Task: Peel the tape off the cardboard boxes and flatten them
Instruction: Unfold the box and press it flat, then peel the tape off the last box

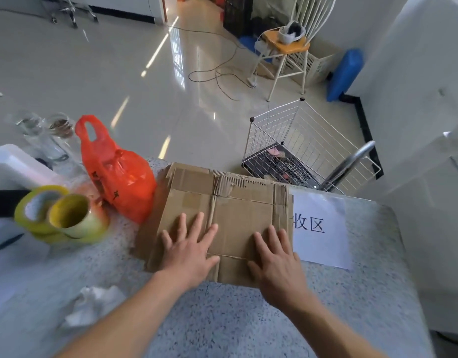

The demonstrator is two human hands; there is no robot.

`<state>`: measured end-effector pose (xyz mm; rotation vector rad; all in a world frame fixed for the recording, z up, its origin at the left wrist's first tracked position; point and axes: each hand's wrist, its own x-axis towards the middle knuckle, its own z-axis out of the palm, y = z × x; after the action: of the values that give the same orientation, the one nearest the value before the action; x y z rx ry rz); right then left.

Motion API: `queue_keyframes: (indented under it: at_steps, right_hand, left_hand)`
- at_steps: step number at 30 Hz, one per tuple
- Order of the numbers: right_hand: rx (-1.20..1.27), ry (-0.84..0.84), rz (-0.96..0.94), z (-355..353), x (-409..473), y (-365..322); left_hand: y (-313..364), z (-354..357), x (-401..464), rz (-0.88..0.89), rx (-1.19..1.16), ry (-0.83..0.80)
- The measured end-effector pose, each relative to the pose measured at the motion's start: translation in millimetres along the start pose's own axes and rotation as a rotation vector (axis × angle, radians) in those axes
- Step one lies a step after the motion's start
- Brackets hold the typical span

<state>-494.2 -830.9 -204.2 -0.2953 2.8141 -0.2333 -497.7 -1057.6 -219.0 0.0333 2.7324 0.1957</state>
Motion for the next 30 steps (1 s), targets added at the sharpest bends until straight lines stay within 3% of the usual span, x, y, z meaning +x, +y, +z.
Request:
queue_keyframes:
  at_steps: [9, 17, 23, 30]
  right_hand:
    - [0.081, -0.024, -0.012, -7, 4, 2]
    - [0.271, 0.227, 0.041, -36, -44, 24]
    - [0.218, 0.322, 0.181, -61, -127, 91]
    - [0.154, 0.501, 0.341, -92, -289, 216]
  left_hand:
    - [5, -9, 4, -0.03, 0.02, -0.043]
    - [59, -35, -31, 0.103, 0.01, 0.208]
    - [162, -48, -71, 0.341, 0.028, 0.308]
    - [350, -40, -155, 0.664, 0.065, 0.367]
